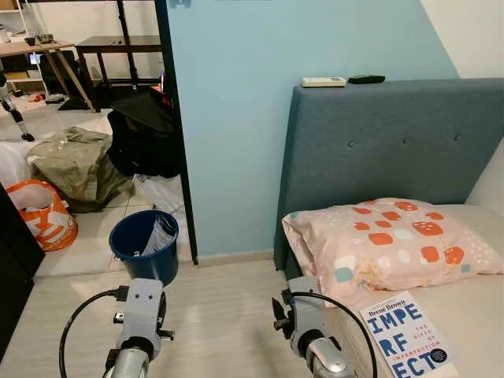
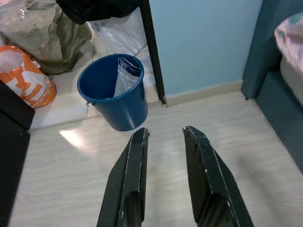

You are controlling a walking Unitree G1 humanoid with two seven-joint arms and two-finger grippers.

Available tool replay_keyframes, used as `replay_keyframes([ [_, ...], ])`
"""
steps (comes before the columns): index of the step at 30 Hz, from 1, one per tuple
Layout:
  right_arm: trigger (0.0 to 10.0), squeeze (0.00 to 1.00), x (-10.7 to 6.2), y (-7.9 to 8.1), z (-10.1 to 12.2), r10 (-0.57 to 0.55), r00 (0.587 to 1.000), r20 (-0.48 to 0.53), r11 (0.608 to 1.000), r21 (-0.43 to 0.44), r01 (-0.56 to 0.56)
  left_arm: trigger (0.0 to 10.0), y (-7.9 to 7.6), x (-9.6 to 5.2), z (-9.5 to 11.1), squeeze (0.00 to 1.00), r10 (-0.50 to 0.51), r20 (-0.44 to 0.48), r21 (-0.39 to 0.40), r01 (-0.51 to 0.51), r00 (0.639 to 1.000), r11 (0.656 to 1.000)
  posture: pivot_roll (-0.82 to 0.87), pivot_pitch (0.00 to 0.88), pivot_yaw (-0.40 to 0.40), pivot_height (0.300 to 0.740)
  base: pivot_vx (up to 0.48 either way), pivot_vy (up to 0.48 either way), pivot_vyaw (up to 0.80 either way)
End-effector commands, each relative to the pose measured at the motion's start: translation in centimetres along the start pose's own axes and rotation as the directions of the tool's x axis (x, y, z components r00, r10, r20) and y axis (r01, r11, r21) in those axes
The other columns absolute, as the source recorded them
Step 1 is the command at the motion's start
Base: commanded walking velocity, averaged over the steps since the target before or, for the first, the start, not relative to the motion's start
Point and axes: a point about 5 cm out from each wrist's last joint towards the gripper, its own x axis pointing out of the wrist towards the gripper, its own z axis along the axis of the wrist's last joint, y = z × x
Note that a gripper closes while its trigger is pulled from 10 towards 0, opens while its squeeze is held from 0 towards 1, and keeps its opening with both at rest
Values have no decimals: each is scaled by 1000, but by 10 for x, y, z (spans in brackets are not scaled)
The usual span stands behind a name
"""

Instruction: Clean up the room

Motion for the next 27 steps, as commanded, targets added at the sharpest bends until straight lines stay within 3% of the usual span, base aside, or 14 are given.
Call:
replay_keyframes([
  [1, 10000, 0, -4, -5, -9, -27, 999, -38, 999, 19, 27, 10000, -2, 2, 0, 0, -10, 2, 17, 10, 1000, 1000, -6, 80, -9, 740, 0, 0, -800],
  [13, 10000, 0, -3, -4, -9, -24, 999, -46, 999, 26, 25, 10000, -1, 3, -6, 0, -3, -36, 69, 6, 999, 998, -3, 83, -14, 740, 0, 0, -800],
  [27, 10000, 0, -3, -6, -8, -26, 998, -55, 999, 24, 28, 10000, 5, 5, -3, 0, 39, -5, 69, -38, 999, 997, -10, 88, -12, 740, 0, 0, -800],
])
